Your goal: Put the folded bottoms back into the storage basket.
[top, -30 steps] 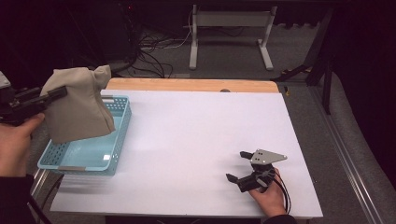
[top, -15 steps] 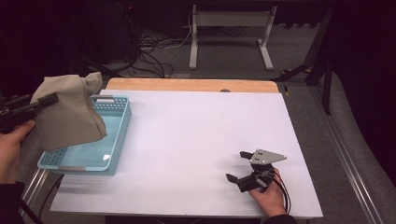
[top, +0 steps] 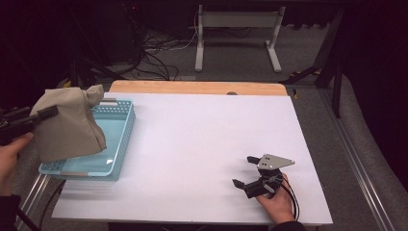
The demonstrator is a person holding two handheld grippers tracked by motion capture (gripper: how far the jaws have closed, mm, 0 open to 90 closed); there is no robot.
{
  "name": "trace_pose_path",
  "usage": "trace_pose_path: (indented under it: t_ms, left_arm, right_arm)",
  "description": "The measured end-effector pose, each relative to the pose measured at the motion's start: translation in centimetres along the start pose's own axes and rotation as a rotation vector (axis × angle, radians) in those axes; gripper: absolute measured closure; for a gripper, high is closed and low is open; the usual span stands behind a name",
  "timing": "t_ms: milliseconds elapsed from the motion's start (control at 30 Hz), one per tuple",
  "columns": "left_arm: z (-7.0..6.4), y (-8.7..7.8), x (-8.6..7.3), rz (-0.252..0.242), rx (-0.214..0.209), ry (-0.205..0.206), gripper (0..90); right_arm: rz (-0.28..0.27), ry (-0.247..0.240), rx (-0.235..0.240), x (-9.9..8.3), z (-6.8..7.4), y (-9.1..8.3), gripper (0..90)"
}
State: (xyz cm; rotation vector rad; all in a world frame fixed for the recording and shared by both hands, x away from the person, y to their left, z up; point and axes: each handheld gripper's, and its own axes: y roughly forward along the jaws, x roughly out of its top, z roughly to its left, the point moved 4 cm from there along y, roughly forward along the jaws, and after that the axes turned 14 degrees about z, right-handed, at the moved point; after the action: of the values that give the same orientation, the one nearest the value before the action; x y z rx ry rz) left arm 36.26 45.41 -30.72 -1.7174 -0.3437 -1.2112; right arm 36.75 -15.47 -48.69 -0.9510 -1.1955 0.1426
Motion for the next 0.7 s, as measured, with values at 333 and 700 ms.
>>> trace_pose_path:
  t_ms: [333, 700]
  left_arm:
    - [0.1, 0.5, -1.2, 0.014, -0.041, 0.006, 70.5]
    - [-0.2, 1.6, -2.2, 0.046, -0.094, 0.024, 70.5]
  right_arm:
    - [0.003, -0.003, -0.002, 0.0, 0.0, 0.0, 0.4]
    - [0.005, -0.004, -0.003, 0.0, 0.0, 0.1, 0.4]
